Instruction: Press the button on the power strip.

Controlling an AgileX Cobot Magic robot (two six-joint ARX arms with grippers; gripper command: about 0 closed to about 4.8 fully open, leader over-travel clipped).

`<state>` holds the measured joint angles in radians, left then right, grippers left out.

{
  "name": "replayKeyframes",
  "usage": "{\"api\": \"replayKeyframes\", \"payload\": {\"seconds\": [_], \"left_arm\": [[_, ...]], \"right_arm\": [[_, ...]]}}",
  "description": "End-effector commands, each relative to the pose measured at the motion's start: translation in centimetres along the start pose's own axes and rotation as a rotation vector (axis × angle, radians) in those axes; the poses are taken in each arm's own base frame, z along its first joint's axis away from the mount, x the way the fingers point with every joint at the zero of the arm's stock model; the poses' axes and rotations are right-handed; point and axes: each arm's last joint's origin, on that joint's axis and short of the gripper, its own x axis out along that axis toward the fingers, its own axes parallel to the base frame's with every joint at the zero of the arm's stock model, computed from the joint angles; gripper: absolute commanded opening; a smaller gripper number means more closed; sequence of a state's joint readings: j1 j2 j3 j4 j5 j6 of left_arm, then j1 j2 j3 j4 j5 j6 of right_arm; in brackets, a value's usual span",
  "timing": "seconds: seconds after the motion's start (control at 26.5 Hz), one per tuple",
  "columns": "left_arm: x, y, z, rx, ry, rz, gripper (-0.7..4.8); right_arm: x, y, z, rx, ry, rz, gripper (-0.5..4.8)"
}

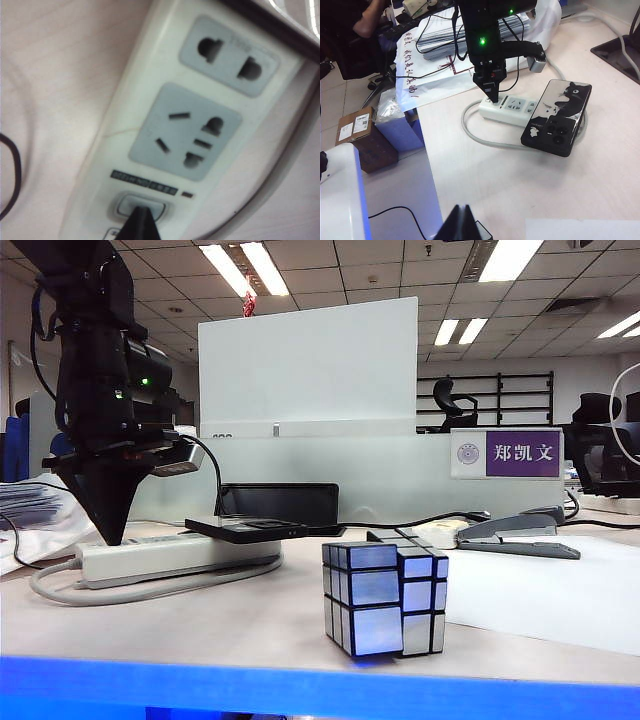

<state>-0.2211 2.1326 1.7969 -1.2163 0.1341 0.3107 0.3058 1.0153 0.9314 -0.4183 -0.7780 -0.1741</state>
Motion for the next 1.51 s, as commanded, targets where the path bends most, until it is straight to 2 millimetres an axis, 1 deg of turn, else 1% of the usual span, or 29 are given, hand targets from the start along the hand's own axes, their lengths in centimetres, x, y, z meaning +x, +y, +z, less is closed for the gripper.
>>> {"api": "replayKeyframes", "payload": {"seconds": [0.04,0.19,0.26,0.64,0.75,1.05,1.21,1.39,1.51], "left_arm": [[2.9,0.3,0.1,-0.004,0.076,-0.030,-0.05],[4.0,0.5,0.2,-0.008,0.103,-0.038,-0.05],[4.0,0.5,0.2,-0.007,0.100,-0.037,-0.05],[2.4,0.3,0.2,0.001,0.063,-0.022,-0.05],[1.4,0.1,0.1,0.014,0.037,-0.013,-0.05],[-2.1,-0.6,-0.6,0.030,-0.056,0.014,-0.05],[-4.0,-1.1,-0.9,0.041,-0.129,-0.007,-0.05],[-6.2,-1.7,-1.7,0.050,-0.180,0.011,-0.05],[-7.7,-2.2,-2.6,0.053,-0.197,-0.006,-0.05]], "right_arm": [[-0.1,0.1,0.3,-0.020,-0.013,0.000,0.00],[-0.1,0.1,0.3,-0.017,-0.010,0.000,0.00],[-0.1,0.1,0.3,-0.017,-0.010,0.000,0.00],[-0.1,0.1,0.3,-0.026,-0.011,-0.003,0.00],[-0.1,0.1,0.3,-0.026,-0.011,-0.003,0.00],[-0.1,0.1,0.3,-0.029,-0.013,-0.003,0.00],[-0.1,0.1,0.3,-0.029,-0.013,-0.003,0.00],[-0.1,0.1,0.3,-0.033,-0.015,-0.004,0.00],[-0.1,0.1,0.3,-0.034,-0.016,-0.004,0.00]]}}
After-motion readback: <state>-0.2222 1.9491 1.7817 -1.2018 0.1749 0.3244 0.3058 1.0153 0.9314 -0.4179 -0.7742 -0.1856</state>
